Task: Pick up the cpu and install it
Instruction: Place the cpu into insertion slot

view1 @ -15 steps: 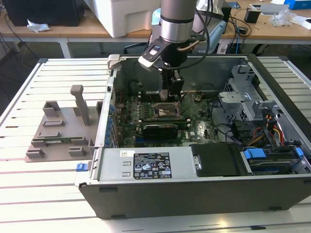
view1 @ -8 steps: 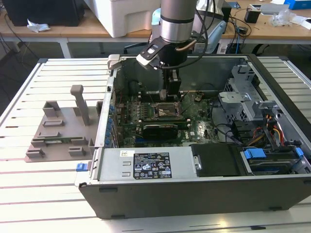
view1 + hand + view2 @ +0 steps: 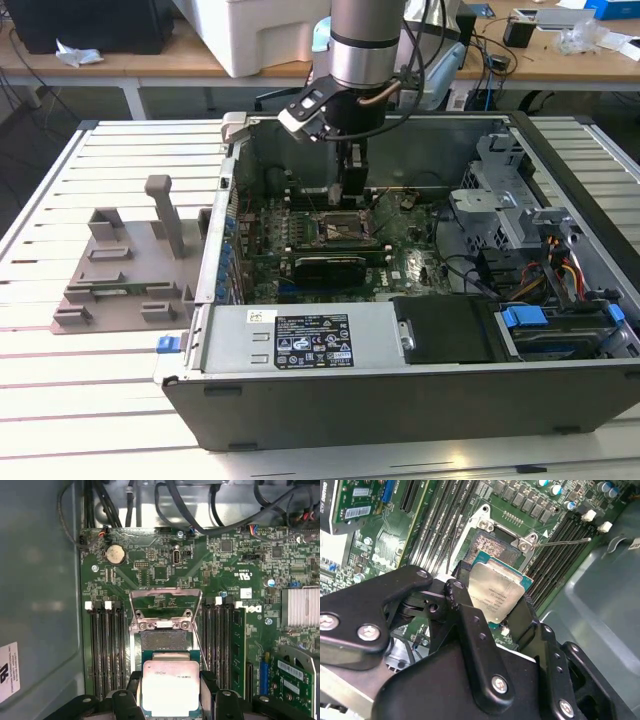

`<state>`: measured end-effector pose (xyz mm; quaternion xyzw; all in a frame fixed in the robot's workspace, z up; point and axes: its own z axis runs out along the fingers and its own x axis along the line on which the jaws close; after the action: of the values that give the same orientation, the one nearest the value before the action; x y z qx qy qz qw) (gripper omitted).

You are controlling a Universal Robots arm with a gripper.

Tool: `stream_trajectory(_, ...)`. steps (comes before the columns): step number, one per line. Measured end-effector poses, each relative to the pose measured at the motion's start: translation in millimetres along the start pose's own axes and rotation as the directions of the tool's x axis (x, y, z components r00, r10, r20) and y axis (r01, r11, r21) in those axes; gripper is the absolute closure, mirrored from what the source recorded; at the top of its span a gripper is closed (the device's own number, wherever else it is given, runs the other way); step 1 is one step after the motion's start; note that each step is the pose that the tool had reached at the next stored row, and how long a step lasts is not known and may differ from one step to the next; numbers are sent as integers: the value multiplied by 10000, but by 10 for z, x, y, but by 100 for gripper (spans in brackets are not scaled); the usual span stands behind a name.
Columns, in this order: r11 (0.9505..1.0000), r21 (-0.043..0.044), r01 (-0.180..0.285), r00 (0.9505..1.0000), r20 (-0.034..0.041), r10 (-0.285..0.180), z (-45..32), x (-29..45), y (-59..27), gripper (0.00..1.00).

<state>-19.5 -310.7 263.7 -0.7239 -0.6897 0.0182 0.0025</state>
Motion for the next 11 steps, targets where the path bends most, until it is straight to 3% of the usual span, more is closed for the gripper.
stream_trajectory(11, 9940, 25, -1089, 9940, -15, 1089, 0, 0, 0, 45)
